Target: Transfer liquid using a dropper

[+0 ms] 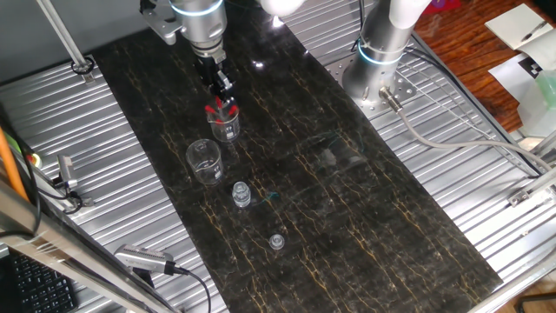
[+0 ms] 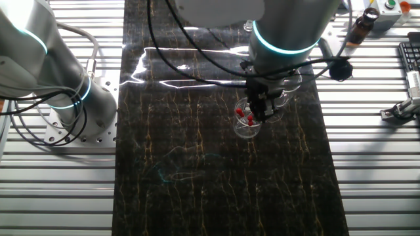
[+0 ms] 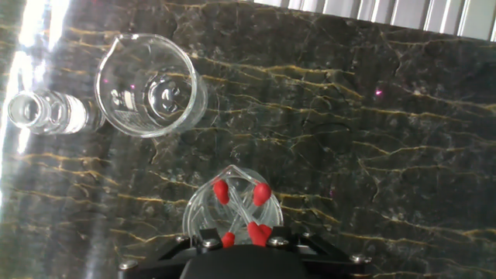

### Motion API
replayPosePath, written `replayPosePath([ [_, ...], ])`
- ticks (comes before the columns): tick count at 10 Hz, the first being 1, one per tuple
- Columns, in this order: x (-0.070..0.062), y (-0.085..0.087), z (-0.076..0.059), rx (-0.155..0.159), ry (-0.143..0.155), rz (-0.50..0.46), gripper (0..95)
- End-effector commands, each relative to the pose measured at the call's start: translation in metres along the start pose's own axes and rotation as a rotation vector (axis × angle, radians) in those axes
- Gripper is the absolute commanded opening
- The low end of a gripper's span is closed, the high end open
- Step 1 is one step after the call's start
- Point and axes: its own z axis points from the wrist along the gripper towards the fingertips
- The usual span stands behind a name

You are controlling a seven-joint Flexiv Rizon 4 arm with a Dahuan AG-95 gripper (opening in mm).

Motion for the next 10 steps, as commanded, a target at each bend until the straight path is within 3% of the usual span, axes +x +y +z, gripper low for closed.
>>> replayPosePath([
  [1, 0.0016, -0.0013, 0.0050, -0.001, -0.002, -0.001, 38.0],
  [4, 0.0055, 0.0007, 0.0121, -0.002, -0.007, 0.002, 38.0],
  [5, 0.0060, 0.0009, 0.0128, -0.002, -0.006, 0.002, 19.0],
  [10, 0.0066, 0.0013, 0.0142, 0.002, -0.010, 0.000, 19.0],
])
